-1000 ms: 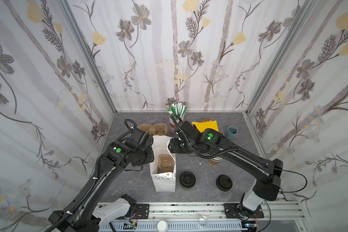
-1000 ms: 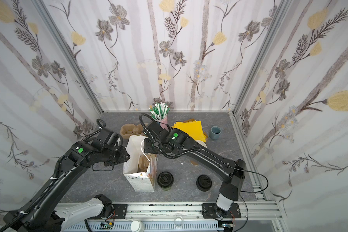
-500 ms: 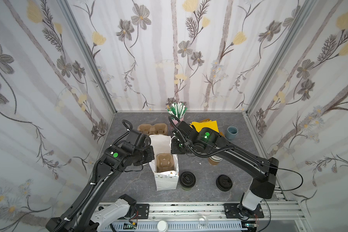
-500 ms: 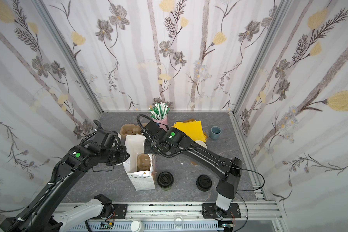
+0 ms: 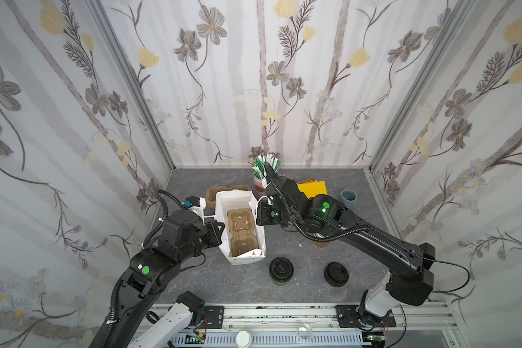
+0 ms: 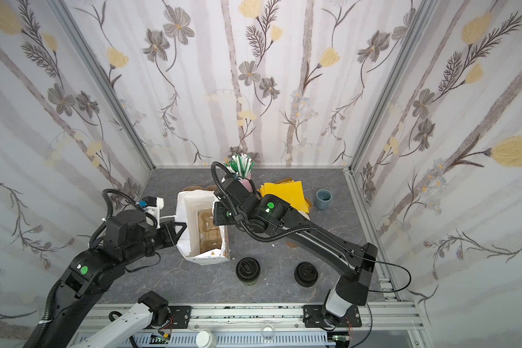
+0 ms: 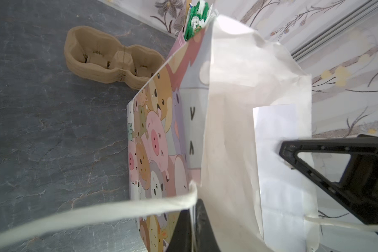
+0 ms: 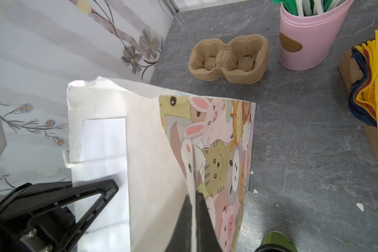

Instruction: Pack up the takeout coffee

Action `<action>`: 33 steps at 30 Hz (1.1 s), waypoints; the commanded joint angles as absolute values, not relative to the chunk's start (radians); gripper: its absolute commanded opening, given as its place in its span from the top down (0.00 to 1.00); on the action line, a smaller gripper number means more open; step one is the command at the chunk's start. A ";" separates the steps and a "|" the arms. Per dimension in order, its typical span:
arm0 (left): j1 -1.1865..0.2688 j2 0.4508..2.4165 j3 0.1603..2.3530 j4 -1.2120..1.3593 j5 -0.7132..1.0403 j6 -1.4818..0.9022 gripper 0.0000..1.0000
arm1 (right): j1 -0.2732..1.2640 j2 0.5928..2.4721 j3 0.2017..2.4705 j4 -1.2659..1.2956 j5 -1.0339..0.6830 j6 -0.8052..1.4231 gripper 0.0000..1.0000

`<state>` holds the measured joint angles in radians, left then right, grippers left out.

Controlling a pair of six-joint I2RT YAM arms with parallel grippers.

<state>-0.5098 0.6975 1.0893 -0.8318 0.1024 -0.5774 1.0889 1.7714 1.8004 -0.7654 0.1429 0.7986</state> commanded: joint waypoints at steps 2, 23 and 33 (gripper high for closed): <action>-0.511 0.628 1.046 -0.636 0.130 -0.465 1.00 | 1.098 1.732 1.755 -0.609 0.209 0.746 1.00; -0.511 0.560 0.905 -0.651 0.115 -0.632 1.00 | 1.083 1.807 1.798 -0.751 0.102 0.808 1.00; -0.511 0.553 0.885 -0.680 0.118 -0.662 0.64 | 1.055 1.888 1.841 -0.825 0.059 0.848 1.00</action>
